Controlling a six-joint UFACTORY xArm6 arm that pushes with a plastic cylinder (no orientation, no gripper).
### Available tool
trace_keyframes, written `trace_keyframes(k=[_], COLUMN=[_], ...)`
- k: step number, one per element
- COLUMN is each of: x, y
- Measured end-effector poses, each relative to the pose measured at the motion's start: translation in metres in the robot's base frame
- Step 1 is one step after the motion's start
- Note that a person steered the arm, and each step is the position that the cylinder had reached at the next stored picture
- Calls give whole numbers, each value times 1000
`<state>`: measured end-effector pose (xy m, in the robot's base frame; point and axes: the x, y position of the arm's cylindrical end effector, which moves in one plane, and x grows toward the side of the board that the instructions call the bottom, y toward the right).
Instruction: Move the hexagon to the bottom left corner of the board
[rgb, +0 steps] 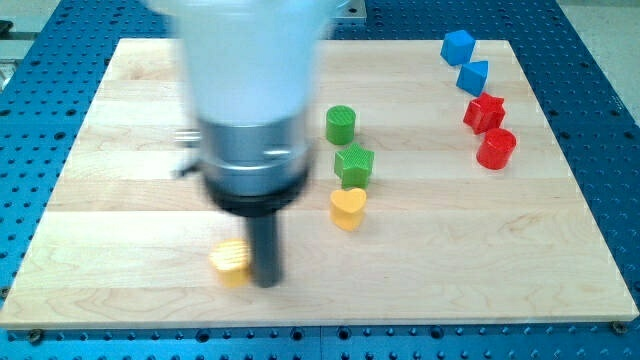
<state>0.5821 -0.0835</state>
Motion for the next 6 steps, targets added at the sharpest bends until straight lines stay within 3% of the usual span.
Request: trace_keyframes(k=[1, 2, 6], x=[-6, -3, -17], y=[-29, 21, -99])
